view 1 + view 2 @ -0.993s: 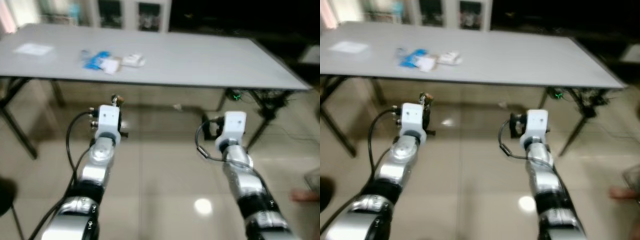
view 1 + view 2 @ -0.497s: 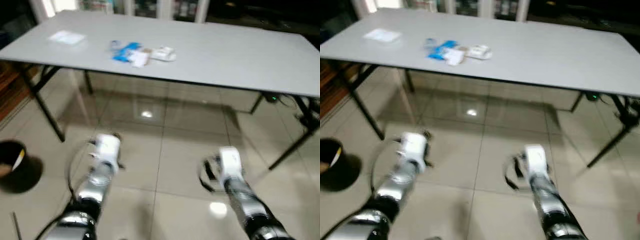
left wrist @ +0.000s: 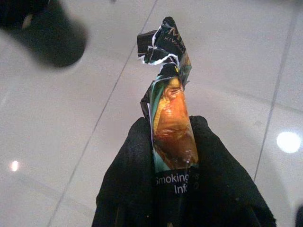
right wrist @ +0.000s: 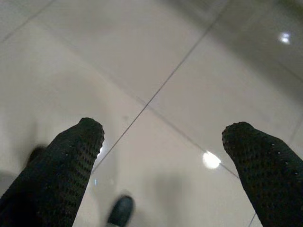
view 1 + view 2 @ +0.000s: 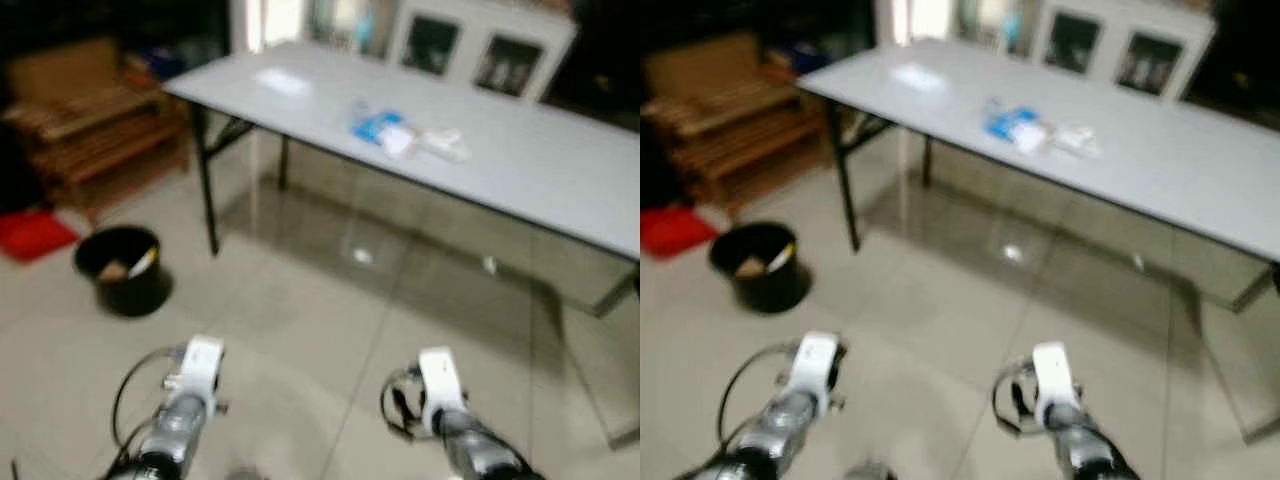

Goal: Picking trash to rubbish bin

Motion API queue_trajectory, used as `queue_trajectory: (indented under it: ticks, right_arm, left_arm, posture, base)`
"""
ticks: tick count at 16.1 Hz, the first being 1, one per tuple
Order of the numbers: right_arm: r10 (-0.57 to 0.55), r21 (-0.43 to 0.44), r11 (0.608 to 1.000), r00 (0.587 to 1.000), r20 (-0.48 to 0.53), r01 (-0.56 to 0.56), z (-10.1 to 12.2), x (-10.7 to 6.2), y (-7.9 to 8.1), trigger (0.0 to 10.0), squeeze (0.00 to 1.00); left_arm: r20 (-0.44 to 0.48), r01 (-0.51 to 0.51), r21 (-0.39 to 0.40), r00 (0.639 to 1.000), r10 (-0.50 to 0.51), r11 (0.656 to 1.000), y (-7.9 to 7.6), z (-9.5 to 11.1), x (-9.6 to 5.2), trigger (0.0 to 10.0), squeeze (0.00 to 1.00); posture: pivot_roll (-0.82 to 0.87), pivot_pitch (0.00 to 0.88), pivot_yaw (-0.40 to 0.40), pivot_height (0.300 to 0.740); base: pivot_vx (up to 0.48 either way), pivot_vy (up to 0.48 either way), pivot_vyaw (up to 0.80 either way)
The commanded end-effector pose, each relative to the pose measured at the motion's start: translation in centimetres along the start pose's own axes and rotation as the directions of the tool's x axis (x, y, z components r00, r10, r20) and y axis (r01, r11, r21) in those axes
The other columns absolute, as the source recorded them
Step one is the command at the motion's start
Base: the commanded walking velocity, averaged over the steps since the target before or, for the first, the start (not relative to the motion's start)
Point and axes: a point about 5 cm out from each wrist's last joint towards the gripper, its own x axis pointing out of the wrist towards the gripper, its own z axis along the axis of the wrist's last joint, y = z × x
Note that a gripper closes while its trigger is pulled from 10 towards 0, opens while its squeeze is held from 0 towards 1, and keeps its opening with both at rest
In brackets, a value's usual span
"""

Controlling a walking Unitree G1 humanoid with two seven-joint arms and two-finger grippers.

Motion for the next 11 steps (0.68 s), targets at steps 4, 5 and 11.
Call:
queue_trajectory:
  ticks: [4, 5, 11]
  right_arm:
    - [-0.006, 0.001, 1.0, 0.999, -0.047, 0.006, -1.4, -0.4, -0.5, 10.0, 0.0]
    - [-0.005, 0.001, 1.0, 0.999, -0.048, 0.005, -1.5, -0.4, -0.5, 10.0, 0.0]
    - [0.008, 0.034, 0.999, 0.999, -0.035, -0.007, -1.0, -0.2, -0.2, 10.0, 0.0]
  left_arm:
    - [-0.021, 0.015, -0.038, 1.0, -0.016, 0.999, -0.7, -0.9, -0.2, 10.0, 0.0]
    - [-0.022, 0.016, -0.039, 1.0, -0.017, 0.999, -0.7, -1.0, -0.2, 10.0, 0.0]
    - [-0.047, 0.004, -0.04, 0.999, -0.006, 0.999, -0.7, -1.6, -0.4, 10.0, 0.0]
  posture:
    - [0.01, 0.0, -0.102, 0.74]
    - [0.01, 0.0, -0.102, 0.74]
    - [0.01, 0.011, -0.107, 0.74]
  base:
    - [0.0, 0.0, 0.8]
    - [0.0, 0.0, 0.8]
    - [0.0, 0.0, 0.67]
